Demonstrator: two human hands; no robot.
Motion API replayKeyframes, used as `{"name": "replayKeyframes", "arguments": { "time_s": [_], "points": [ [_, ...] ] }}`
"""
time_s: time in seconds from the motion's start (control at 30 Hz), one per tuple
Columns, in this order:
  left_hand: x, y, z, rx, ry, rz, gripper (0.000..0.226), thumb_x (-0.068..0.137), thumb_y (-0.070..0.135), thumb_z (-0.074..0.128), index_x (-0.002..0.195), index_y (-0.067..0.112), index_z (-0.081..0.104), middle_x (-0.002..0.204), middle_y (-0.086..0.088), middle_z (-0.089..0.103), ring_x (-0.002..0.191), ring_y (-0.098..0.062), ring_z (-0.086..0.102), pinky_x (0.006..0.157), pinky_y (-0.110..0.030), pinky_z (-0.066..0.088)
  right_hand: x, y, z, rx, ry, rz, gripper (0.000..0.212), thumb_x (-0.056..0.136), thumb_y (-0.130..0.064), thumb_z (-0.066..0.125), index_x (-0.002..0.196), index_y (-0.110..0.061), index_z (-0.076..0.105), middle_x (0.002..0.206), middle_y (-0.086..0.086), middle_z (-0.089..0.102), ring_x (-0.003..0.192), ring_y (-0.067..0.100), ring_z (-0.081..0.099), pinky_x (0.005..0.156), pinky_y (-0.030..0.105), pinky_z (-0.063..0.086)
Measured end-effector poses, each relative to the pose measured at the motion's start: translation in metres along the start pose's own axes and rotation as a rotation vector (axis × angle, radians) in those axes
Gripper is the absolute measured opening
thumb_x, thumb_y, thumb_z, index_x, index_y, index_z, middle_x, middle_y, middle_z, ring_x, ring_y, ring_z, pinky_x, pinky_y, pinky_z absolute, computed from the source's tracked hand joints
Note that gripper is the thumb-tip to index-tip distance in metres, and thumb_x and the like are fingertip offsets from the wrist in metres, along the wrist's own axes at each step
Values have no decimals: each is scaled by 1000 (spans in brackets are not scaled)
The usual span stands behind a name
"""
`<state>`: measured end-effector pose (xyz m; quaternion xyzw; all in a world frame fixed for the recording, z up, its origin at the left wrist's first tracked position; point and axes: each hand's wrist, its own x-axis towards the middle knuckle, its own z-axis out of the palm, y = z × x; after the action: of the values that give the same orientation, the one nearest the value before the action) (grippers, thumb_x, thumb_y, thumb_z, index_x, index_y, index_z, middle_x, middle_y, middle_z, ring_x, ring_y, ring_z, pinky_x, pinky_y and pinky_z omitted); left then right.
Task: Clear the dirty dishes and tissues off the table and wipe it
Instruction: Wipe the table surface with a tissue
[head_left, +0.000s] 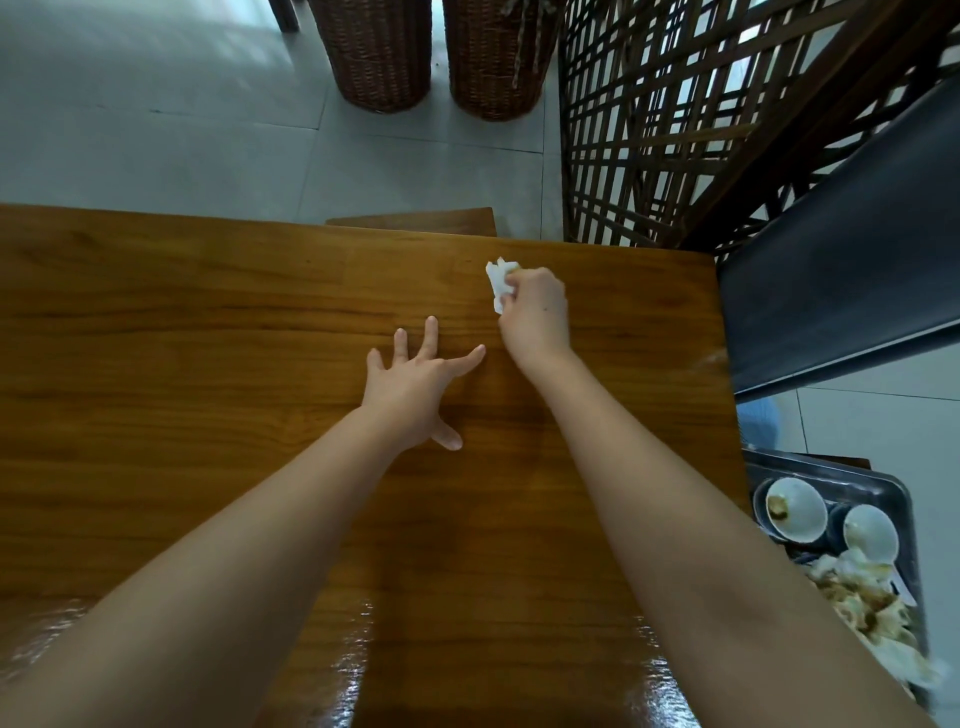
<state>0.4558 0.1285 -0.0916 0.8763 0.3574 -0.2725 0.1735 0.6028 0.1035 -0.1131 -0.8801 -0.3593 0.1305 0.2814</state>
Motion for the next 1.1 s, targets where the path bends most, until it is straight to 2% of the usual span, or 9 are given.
{"name": "replayKeyframes", "arguments": {
  "time_s": [0.13, 0.27, 0.37, 0.43, 0.53, 0.63, 0.8, 1.0, 1.1],
  "points": [
    [1, -1, 1, -1, -5, -1, 117, 67, 41, 83, 147, 53, 0, 159, -9, -20, 145, -42, -12, 113, -64, 5, -1, 5, -4, -28, 9, -39, 30, 91, -8, 60, 120, -8, 62, 117, 9, 60, 105, 18, 58, 72, 14, 40],
    [0, -3, 2, -8, 1, 14, 116, 67, 41, 82, 147, 53, -1, 159, -9, -21, 144, -42, -13, 113, -64, 4, 4, 36, -30, -13, 74, 59, 22, 93, -8, 55, 113, -7, 64, 115, 8, 61, 96, 8, 53, 64, 10, 39],
    [1, -3, 3, -12, 1, 15, 117, 67, 41, 83, 147, 52, -1, 159, -9, -22, 144, -42, -14, 113, -64, 3, 6, 69, -57, -25, 148, 169, 24, 94, -10, 54, 115, -5, 63, 119, 10, 61, 105, 14, 57, 77, 13, 44],
    [2, -3, 3, -19, 3, 14, 117, 67, 41, 83, 147, 53, -2, 158, -9, -22, 144, -42, -14, 113, -64, 2, 5, 84, -69, -27, 182, 206, 25, 95, -10, 53, 116, -4, 63, 122, 12, 61, 111, 20, 57, 89, 23, 49],
    [2, -4, 4, -22, 2, 21, 118, 66, 41, 83, 147, 53, -1, 158, -9, -22, 144, -42, -14, 112, -64, 3, 4, 85, -71, -32, 197, 228, 27, 96, -9, 50, 120, -3, 62, 124, 13, 60, 114, 22, 56, 92, 30, 51],
    [3, -5, 5, -21, 18, 33, 118, 65, 42, 83, 147, 52, -1, 158, -9, -21, 144, -43, -13, 112, -65, 3, 0, 79, -68, -19, 202, 227, 27, 97, -9, 48, 120, -2, 62, 123, 14, 60, 112, 21, 57, 87, 21, 46],
    [3, -6, 5, -6, 30, 53, 117, 66, 42, 83, 148, 51, 0, 159, -11, -19, 144, -45, -11, 112, -65, 4, -35, 81, -65, -21, 143, 172, 25, 97, -10, 49, 117, -6, 63, 114, 10, 59, 94, 8, 48, 78, 19, 41],
    [-1, -2, -2, 63, 1, 51, 116, 67, 46, 81, 149, 48, -1, 159, -14, -16, 144, -47, -7, 112, -65, 6, -109, 82, -54, -6, 97, 96, 23, 95, -9, 53, 115, -7, 65, 102, 2, 59, 91, 8, 50, 69, 11, 37],
    [-6, 1, -4, 131, -7, 57, 114, 72, 50, 77, 150, 46, -6, 160, -16, -15, 145, -47, -5, 113, -63, 7, -144, 94, -62, -44, 44, 49, 24, 94, -9, 54, 116, -8, 64, 103, 3, 61, 90, 7, 51, 74, 13, 40]
  ]
}}
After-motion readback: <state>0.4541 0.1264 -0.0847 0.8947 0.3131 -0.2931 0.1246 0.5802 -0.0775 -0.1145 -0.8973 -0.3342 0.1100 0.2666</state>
